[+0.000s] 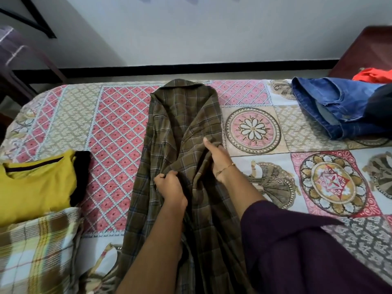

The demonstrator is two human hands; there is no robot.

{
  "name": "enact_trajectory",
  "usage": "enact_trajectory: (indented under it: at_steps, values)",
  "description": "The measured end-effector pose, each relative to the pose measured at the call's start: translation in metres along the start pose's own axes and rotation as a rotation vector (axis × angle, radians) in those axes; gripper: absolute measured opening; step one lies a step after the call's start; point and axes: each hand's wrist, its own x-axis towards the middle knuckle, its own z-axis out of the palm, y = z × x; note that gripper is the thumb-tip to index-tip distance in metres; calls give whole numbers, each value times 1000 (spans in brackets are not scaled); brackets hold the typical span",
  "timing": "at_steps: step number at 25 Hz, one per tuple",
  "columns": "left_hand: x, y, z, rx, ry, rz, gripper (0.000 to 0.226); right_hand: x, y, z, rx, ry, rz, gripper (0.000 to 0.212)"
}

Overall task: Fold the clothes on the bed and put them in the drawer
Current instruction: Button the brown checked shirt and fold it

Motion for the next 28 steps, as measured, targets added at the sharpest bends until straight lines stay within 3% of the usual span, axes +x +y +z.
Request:
enact_trajectory:
  at_steps: [3,5,9,14,16,19,23,26,28]
  values:
    - [20,0,-7,33,45,-91,14,23,-3,19,77,48,-101,42]
    - [31,-7,-13,75,14,-143,21,34,-9,29,117,42,-176,32]
    - [37,-10,-17,75,-26,-162,30,46,-22,55,-22,-14,-222,33]
    - [26,-6,-18,141,-132,-126,77,64,-35,63,-338,46,-204,38]
    - [24,-6,-17,151,-106,-102,60,74,-36,56,-385,86,-194,36]
    - [21,-5,-15,126,-67,-87,15,87,-36,55,-573,267,-305,30]
    - [24,-3,-12,120,-57,-95,12,90,-37,65,-784,431,-419,15]
    - [31,-2,-14,118,-64,-85,10,86,-32,68,-820,394,-398,9]
    - [36,-2,-15,134,-63,-60,18,74,-29,68,-758,329,-345,20]
